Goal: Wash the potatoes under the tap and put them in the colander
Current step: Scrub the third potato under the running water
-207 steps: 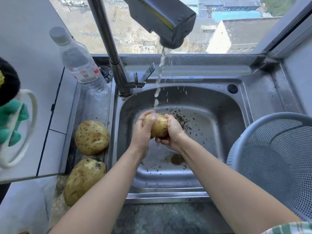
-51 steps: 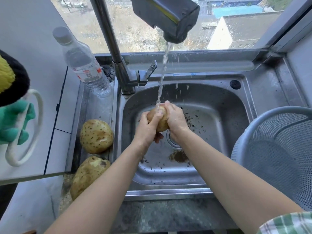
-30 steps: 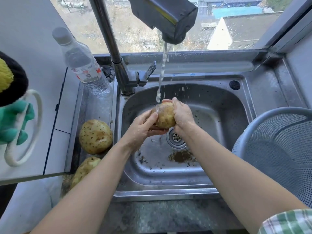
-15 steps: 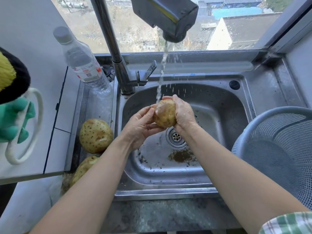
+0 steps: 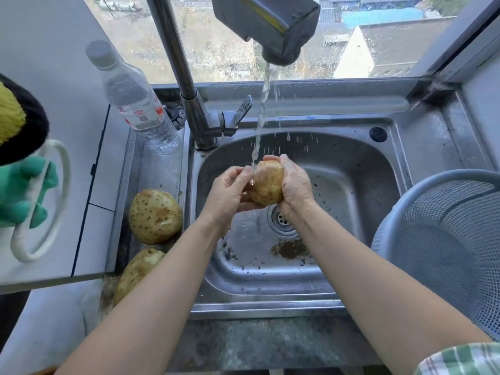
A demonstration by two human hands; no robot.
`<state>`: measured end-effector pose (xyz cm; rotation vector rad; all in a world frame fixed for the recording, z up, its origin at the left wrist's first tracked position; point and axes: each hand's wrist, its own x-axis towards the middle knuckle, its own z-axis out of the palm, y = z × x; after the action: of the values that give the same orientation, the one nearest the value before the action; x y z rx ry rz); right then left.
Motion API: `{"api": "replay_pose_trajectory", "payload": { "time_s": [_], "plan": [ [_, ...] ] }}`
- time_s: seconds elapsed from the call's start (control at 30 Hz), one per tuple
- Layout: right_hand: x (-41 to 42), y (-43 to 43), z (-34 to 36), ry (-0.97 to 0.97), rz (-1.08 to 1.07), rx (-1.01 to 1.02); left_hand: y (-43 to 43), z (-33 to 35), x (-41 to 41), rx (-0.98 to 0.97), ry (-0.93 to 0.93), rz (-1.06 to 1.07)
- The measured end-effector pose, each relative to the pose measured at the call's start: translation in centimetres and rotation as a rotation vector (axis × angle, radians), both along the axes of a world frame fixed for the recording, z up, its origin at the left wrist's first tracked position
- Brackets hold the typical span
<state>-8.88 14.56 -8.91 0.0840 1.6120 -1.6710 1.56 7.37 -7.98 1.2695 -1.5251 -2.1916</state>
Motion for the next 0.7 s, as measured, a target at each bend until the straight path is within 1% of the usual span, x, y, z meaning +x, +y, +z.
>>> {"api": "replay_pose_trajectory", "payload": {
  "time_s": [0.07, 0.1, 0.13, 0.2, 0.27, 0.33, 0.47, 0.57, 0.63, 0.7],
  "plan": [
    [-0.1, 0.2, -0.2, 0.055, 0.022, 0.011, -0.4, -0.1, 0.6, 0.169, 0.071, -0.043],
    [0.0, 0.2, -0.3, 0.094, 0.043, 0.017, -0.4, -0.1, 0.6, 0.204, 0.066, -0.036],
    [0.2, 0.1, -0.3, 0.135, 0.074, 0.025, -0.2, 0.0, 0.4, 0.196, 0.032, -0.02],
    [0.9, -0.2, -0.2, 0.227, 0.147, 0.04, 0.4, 0.2, -0.4, 0.099, -0.085, 0.025],
    [1.2, -0.5, 0.0, 0.238, 0.169, 0.044, 0.7, 0.5, -1.0, -0.004, -0.153, 0.082],
    [0.8, -0.5, 0.3, 0.133, 0.112, 0.041, 0.4, 0.5, -0.7, -0.005, -0.106, 0.075],
    [-0.7, -0.5, 0.3, -0.124, -0.094, 0.044, -0.3, 0.2, 0.6, 0.219, 0.123, -0.011],
    [-1.1, -1.0, 0.2, -0.309, -0.286, 0.007, -0.2, -0.4, 0.7, 0.319, 0.151, 0.069],
    [-1.5, -1.0, 0.1, -0.367, -0.389, 0.017, -0.3, -0.7, 0.6, 0.438, 0.158, 0.121],
    [-1.6, -0.7, 0.0, -0.361, -0.434, 0.063, -0.4, -0.8, 0.2, 0.582, 0.181, 0.19]
  ]
}}
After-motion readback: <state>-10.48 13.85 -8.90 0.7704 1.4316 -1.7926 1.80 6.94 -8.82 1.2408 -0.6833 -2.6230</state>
